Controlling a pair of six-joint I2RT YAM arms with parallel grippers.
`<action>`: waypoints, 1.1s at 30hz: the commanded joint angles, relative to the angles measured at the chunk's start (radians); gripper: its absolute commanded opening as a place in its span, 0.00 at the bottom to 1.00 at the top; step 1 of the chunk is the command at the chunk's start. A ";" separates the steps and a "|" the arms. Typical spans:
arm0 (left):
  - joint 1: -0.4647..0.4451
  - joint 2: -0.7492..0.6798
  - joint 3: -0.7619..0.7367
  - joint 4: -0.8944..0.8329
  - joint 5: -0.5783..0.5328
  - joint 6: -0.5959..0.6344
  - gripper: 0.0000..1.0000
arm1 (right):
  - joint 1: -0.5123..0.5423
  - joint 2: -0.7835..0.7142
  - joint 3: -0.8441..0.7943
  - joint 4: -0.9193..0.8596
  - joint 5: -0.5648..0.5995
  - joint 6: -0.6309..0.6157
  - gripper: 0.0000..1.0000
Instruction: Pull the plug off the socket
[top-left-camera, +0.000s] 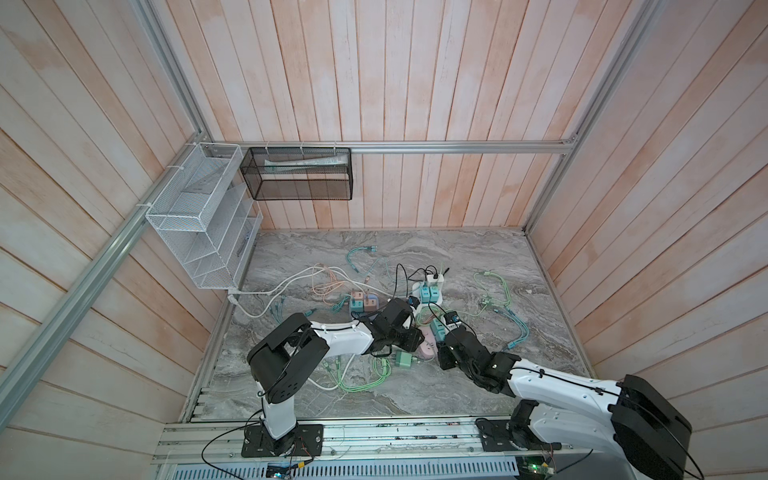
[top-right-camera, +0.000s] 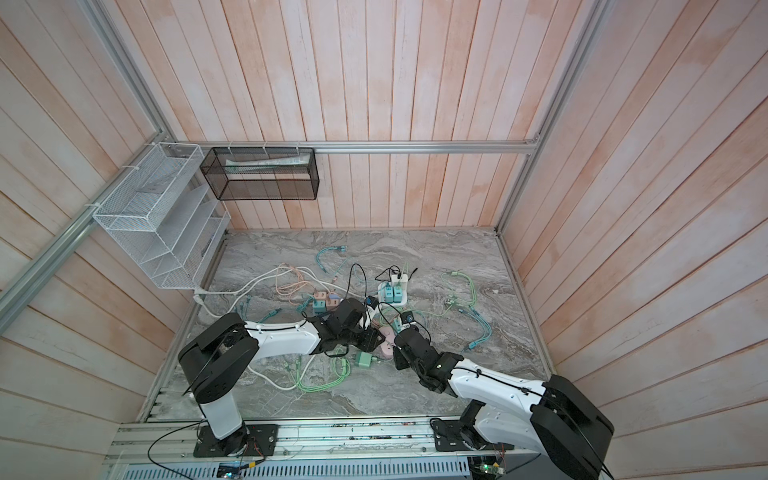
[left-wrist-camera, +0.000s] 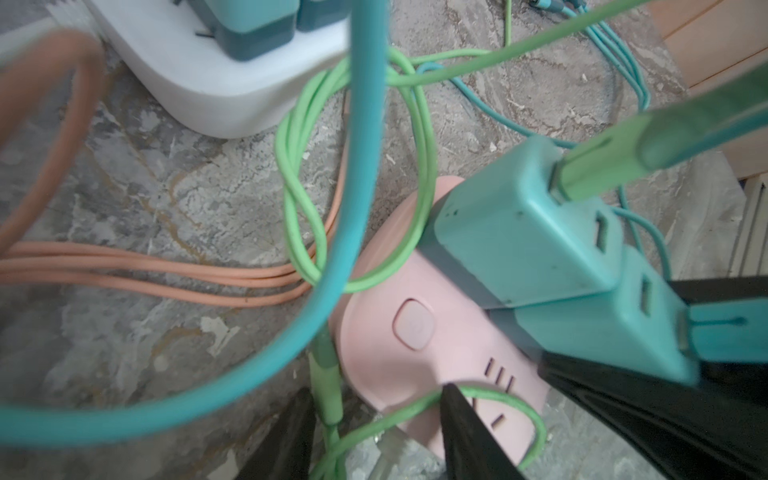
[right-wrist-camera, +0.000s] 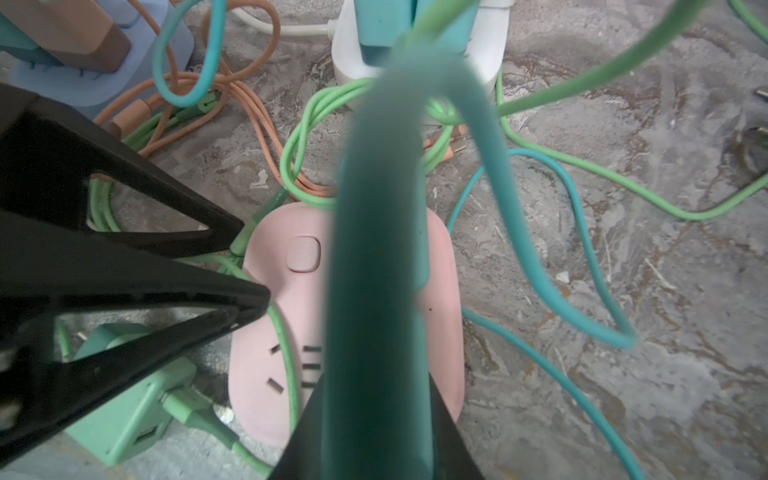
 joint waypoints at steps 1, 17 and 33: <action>-0.005 0.036 0.010 -0.038 0.003 -0.013 0.51 | 0.005 0.020 0.068 -0.017 0.039 -0.022 0.15; 0.051 -0.018 0.065 -0.062 0.003 0.029 0.63 | 0.003 0.061 0.068 0.003 0.102 -0.065 0.09; 0.036 0.080 0.147 -0.136 0.026 0.058 0.57 | -0.016 0.049 0.052 0.034 0.107 -0.065 0.08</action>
